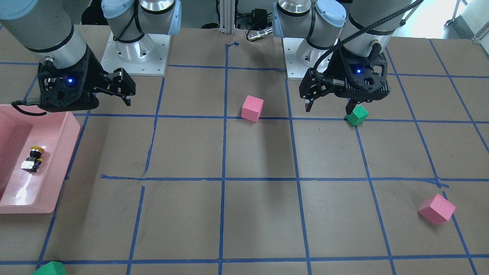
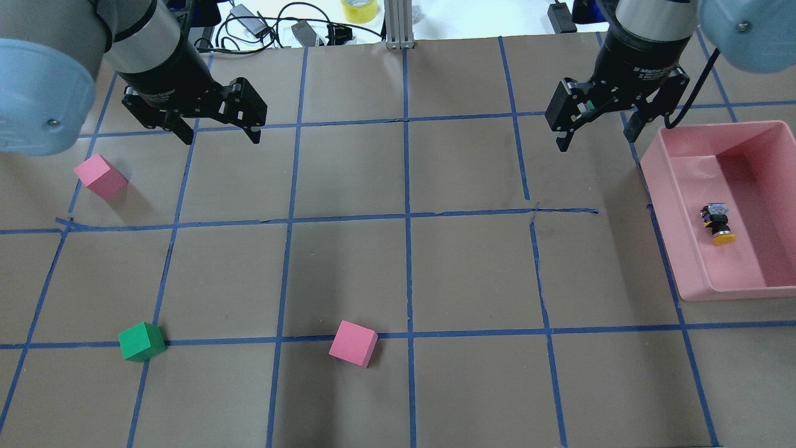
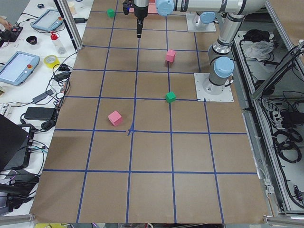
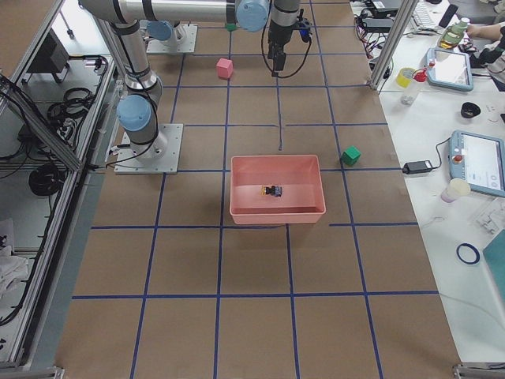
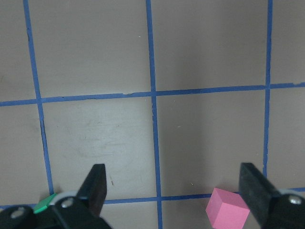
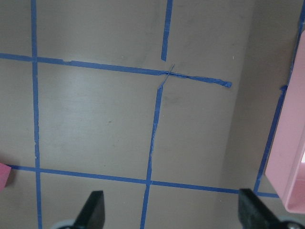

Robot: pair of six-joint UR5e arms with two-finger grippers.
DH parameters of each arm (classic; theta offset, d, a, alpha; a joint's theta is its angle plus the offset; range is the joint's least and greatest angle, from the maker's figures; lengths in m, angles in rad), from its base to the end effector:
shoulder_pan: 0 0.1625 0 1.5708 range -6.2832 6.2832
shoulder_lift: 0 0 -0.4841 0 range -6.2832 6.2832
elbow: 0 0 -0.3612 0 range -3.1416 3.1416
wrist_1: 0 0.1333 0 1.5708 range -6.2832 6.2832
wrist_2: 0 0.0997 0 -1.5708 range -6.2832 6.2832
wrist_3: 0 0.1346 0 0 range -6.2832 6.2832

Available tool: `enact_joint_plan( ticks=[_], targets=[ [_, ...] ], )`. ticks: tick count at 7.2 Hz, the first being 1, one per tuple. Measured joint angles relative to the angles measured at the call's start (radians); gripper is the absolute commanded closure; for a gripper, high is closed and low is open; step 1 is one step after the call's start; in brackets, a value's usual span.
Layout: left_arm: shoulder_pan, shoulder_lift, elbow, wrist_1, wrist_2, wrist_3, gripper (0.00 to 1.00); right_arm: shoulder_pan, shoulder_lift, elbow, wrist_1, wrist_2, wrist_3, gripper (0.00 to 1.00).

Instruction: Align button upright

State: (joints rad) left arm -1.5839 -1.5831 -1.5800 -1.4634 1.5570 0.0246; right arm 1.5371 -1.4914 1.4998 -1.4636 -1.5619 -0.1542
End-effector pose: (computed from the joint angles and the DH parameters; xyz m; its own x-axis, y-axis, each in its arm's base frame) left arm -0.1414 -0.4761 0.5133 -0.9992 0.0388 0.0116 0.0376 0.9956 -0.0861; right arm 0.1181 -0.4873 0.4968 -0.9926 -0.1182 -0.0264 -0.1204 0.9863 0.1126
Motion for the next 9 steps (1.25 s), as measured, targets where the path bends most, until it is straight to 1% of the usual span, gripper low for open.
enact_joint_plan(
  ticks=[9],
  targets=[
    [0.001,0.0,0.0,0.0,0.0,0.0,0.0,0.0,0.0,0.009,0.007,-0.011,0.001,0.0]
  ],
)
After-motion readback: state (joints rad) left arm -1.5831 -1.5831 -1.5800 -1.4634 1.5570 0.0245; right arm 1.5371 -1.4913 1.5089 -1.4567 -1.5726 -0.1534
